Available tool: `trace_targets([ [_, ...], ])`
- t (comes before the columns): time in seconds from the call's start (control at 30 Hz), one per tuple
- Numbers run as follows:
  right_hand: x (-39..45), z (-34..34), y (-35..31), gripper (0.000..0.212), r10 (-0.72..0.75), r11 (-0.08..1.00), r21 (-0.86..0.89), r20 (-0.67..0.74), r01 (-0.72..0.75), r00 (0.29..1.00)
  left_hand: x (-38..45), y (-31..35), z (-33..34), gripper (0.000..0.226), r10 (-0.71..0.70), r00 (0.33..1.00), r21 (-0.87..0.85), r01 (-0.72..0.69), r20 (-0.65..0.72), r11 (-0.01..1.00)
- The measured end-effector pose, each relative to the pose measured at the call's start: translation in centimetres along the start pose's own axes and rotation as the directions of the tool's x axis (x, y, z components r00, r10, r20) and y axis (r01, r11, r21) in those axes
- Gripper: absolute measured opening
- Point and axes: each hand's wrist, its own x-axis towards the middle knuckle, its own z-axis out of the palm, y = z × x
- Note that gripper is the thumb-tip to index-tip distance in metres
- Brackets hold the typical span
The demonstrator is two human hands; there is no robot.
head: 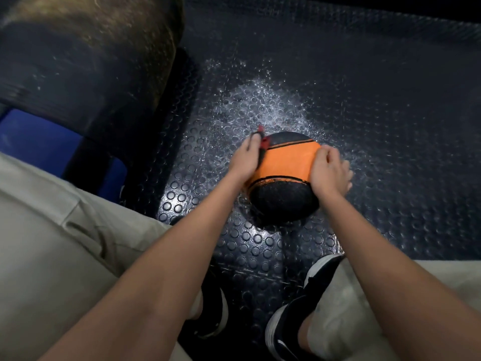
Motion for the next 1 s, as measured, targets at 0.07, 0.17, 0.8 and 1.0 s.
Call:
trace_targets([
  [0.07,0.0,0.3,0.0,0.047,-0.134,0.990,0.037,-0.021,0.135,0.991,0.3,-1.9,0.0,0.068,-0.165,0.986,-0.120,0.165,0.005,0.979],
  [0.17,-1.0,0.9,0.1,0.044,-0.213,0.963,0.161,-0.026,0.214,0.977,0.5,-1.8,0.6,0.061,-0.175,0.980,-0.134,0.162,-0.095,0.978],
  [0.8,-1.9,1.5,-1.3,0.047,-0.359,0.933,0.004,0.081,0.360,0.930,-0.2,-2.1,-0.6,0.059,-0.292,0.956,-0.438,0.249,-0.031,0.864],
  [1.0,-1.5,0.4,-2.0,0.051,-0.104,0.992,-0.070,0.084,0.110,0.991,-1.2,3.5,0.1,0.050,0.177,0.978,0.170,-0.158,-0.107,0.973],
])
